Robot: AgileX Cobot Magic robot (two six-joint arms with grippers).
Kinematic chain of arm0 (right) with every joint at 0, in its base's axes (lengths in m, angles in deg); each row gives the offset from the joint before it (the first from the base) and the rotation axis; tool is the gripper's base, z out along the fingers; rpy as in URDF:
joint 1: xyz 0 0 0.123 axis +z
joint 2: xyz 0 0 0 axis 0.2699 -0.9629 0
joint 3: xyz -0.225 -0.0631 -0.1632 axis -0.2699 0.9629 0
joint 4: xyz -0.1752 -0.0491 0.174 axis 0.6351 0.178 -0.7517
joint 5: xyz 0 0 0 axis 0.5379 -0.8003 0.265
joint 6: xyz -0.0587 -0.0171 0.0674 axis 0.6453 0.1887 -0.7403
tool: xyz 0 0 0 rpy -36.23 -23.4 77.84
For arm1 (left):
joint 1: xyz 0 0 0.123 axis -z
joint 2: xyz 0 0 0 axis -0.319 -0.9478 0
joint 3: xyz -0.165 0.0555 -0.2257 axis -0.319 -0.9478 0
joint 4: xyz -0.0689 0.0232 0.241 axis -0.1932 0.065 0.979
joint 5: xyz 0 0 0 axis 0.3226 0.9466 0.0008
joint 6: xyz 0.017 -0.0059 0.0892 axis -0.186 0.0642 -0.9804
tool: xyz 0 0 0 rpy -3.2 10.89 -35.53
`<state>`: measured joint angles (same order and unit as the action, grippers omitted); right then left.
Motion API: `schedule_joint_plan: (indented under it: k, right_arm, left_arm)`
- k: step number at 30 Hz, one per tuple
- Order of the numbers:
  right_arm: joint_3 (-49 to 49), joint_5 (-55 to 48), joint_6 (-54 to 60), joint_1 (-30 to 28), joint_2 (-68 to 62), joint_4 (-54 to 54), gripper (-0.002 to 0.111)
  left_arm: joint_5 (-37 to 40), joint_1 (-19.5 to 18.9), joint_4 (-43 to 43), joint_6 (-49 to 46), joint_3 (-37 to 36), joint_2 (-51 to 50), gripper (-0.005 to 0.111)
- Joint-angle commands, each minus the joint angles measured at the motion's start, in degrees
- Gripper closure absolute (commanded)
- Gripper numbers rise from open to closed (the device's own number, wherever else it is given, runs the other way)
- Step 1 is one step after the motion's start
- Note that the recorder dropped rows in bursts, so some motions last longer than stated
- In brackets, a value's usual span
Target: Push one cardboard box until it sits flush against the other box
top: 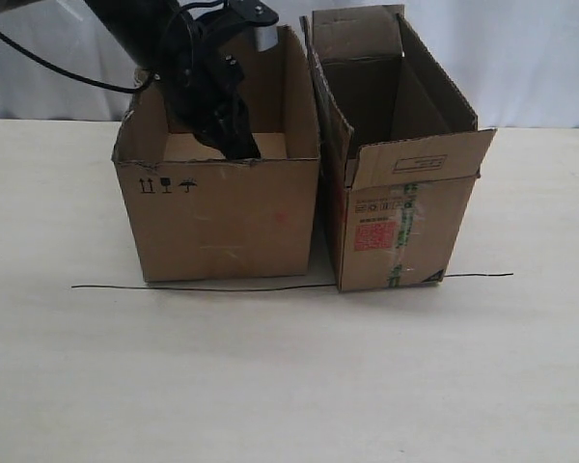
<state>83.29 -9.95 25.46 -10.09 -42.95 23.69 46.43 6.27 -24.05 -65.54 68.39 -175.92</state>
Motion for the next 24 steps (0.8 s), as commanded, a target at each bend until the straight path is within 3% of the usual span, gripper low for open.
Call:
schedule_joint_plan:
  k: [1,11,24]
  right_arm:
    - [0.3,-0.2,-0.1,-0.1,0.2,0.0,0.103]
    - [0.3,-0.2,-0.1,-0.1,0.2,0.0,0.103]
    - [0.3,-0.2,-0.1,-0.1,0.2,0.0,0.103]
  left_arm:
    - [0.4,0.5,-2.1,0.4,0.3,0.5,0.107]
    - [0.4,0.6,-2.3,4.2,0.3,0.9,0.107]
    - [0.4,3.5,-1.9,4.6,0.3,0.9,0.107]
